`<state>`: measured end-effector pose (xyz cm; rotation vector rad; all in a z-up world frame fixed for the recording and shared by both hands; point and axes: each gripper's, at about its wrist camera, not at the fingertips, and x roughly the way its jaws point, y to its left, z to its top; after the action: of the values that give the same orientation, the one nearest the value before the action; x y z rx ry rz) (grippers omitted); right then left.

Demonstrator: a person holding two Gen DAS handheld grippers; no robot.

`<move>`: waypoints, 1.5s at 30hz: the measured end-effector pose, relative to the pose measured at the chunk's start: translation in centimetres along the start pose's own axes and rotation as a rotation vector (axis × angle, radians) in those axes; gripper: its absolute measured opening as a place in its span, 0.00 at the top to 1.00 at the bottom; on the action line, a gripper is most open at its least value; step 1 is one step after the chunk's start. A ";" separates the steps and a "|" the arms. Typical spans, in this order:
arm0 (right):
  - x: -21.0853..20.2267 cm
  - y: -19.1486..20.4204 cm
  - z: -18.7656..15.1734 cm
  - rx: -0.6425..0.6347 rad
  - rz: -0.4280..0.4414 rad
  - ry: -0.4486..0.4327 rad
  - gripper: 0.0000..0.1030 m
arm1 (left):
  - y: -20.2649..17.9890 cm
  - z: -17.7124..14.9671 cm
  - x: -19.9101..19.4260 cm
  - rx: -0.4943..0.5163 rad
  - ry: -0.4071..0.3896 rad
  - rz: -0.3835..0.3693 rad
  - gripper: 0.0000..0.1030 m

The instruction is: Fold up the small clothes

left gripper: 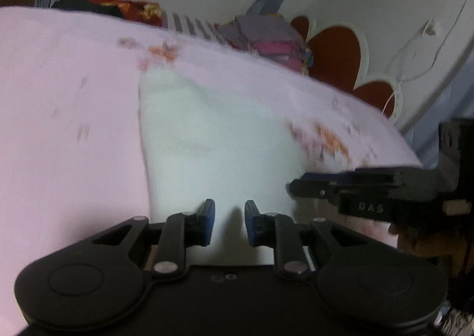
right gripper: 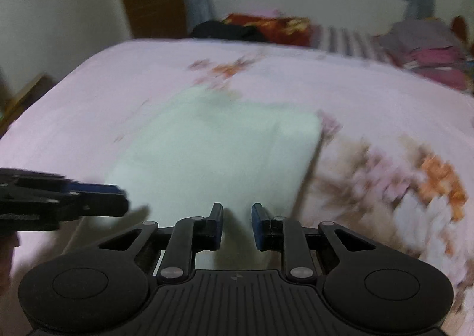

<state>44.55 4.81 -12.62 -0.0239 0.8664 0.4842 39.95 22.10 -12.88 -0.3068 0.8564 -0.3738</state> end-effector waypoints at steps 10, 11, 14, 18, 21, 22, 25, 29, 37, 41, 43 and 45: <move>-1.6 1.1 -3.1 0.001 -0.046 -0.007 0.79 | -0.5 -3.8 -2.0 -0.018 -0.008 0.032 0.82; -1.7 1.5 -3.4 0.008 -0.023 0.003 0.79 | -0.6 -4.0 -2.0 -0.014 -0.007 0.041 0.82; -1.0 2.4 -4.8 -0.018 -0.046 0.038 0.79 | -1.3 -4.2 -1.6 0.005 -0.001 0.073 0.82; -0.4 2.3 -5.5 -0.011 -0.048 0.014 0.79 | -1.8 -4.6 -1.4 0.011 -0.002 0.105 0.82; -0.4 2.4 -5.5 -0.028 -0.049 0.011 0.79 | -2.0 -4.7 -1.1 0.011 -0.006 0.126 0.82; -0.4 2.4 -5.6 -0.030 -0.048 0.010 0.79 | -2.4 -4.6 -0.9 0.018 -0.006 0.137 0.82; -0.9 2.1 -5.6 -0.021 -0.046 0.009 0.79 | -3.3 -4.8 -1.2 0.039 -0.006 0.174 0.82; -3.4 1.6 -6.3 0.033 -0.043 -0.025 0.79 | -4.9 -5.3 -2.3 0.073 -0.014 0.213 0.82; -9.3 1.1 -9.0 0.075 -0.061 -0.066 0.79 | -8.8 -7.7 -5.3 0.098 -0.063 0.266 0.82; -13.0 1.3 -10.4 0.095 -0.067 -0.101 0.79 | -11.3 -9.1 -8.1 0.118 -0.105 0.285 0.78; -14.9 1.5 -11.2 0.096 -0.072 -0.124 0.79 | -12.7 -9.9 -9.5 0.131 -0.123 0.290 0.78; -16.9 1.8 -12.1 0.100 -0.073 -0.141 0.79 | -13.9 -10.7 -10.7 0.144 -0.134 0.290 0.78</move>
<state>25.80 -2.89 -7.82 0.0690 0.7479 0.3696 22.53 13.19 -6.60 -0.0707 0.7254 -0.1413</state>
